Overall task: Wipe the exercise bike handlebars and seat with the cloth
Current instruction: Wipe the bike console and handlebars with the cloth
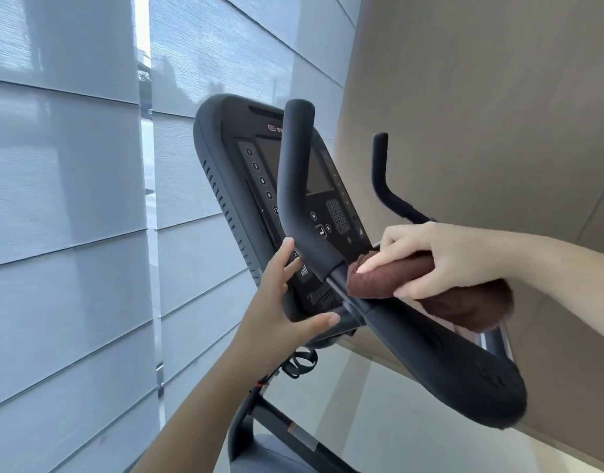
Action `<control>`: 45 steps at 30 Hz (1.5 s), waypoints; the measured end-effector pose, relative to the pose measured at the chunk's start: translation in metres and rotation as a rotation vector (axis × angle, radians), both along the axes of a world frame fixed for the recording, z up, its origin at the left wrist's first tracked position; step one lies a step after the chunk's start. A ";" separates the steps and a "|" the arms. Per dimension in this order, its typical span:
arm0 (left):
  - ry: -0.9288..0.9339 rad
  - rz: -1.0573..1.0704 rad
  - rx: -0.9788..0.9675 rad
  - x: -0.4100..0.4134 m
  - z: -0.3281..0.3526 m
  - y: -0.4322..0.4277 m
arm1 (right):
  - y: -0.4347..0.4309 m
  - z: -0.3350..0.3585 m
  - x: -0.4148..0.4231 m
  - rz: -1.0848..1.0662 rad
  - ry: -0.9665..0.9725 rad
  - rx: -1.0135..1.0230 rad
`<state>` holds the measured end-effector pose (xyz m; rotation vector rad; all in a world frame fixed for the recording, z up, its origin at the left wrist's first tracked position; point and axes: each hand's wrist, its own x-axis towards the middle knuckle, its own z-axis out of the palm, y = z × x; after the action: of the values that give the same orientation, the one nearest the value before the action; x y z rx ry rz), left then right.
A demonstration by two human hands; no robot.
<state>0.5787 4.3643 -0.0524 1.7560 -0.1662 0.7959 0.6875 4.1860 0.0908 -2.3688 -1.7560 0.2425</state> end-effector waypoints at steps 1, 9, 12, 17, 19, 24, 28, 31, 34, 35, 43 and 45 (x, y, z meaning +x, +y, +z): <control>0.001 0.026 0.023 -0.002 0.000 -0.005 | -0.002 0.006 0.002 0.006 -0.017 0.039; 0.066 0.237 0.155 -0.004 0.006 -0.030 | 0.014 -0.031 0.011 0.098 -0.033 0.274; 0.073 0.267 0.213 -0.007 0.006 -0.042 | -0.019 -0.036 0.017 0.133 0.031 0.212; 0.100 0.260 0.262 -0.013 0.008 -0.067 | -0.049 -0.036 0.022 0.159 0.063 0.144; 0.093 0.254 0.341 -0.013 0.007 -0.076 | -0.065 -0.043 0.025 0.159 0.066 0.167; 0.132 0.305 0.495 -0.009 0.008 -0.084 | -0.119 -0.059 0.037 0.143 0.087 0.098; 0.102 0.354 0.537 -0.006 0.007 -0.082 | -0.111 -0.044 0.041 0.153 0.097 0.221; 0.069 0.389 0.599 -0.005 0.006 -0.081 | -0.070 -0.045 0.034 0.177 0.001 0.450; 0.044 0.404 0.605 -0.004 0.005 -0.078 | -0.052 -0.064 0.030 0.226 0.052 0.408; 0.042 0.410 0.607 -0.003 0.003 -0.076 | -0.057 -0.068 0.032 0.223 0.066 0.406; -0.038 0.390 0.485 0.007 -0.001 -0.072 | -0.143 -0.078 0.057 0.214 0.154 0.190; -0.060 0.391 0.462 0.010 -0.002 -0.072 | -0.140 -0.069 0.060 0.205 0.185 0.202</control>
<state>0.5892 4.2927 -0.0547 2.2404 -0.0459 1.1615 0.7471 4.0458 0.0219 -1.9641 -1.8387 0.2877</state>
